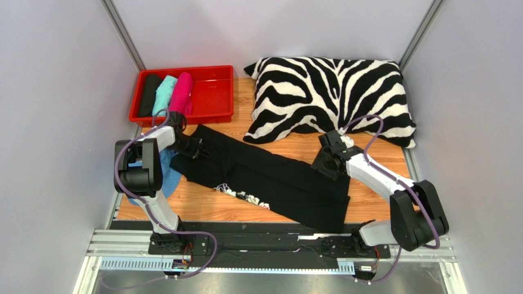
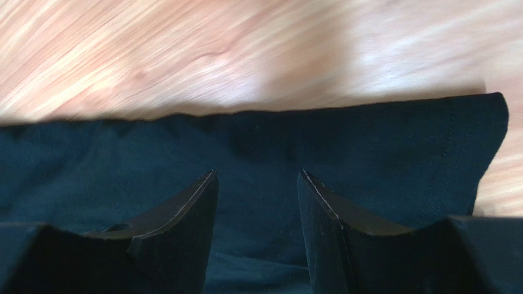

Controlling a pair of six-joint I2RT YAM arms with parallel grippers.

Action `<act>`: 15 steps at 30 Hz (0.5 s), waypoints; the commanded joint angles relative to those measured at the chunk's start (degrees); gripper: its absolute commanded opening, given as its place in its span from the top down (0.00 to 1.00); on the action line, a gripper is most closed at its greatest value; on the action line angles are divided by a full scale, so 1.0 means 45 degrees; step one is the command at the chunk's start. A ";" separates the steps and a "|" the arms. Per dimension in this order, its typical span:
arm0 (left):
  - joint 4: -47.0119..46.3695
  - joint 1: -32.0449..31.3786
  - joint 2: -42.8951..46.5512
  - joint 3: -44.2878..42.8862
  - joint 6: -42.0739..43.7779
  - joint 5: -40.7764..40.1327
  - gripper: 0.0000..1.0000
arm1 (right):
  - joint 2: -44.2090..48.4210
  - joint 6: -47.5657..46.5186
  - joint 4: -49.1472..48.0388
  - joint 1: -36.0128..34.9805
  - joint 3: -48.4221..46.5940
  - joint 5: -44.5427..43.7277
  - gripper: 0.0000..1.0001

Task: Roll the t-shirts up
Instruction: Roll the T-shirt to the center of the board.

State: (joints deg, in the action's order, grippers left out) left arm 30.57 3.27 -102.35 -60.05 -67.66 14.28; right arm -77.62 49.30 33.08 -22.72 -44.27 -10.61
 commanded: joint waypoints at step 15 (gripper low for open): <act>0.0219 0.1482 0.1590 -0.0990 0.1791 -0.0050 0.71 | -0.2516 -0.0934 -0.1570 0.0731 -0.0552 0.0717 0.45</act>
State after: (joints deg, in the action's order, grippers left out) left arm 32.38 10.46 -100.57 -61.14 -64.66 13.45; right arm -88.62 47.81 28.38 -22.90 -48.07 -7.35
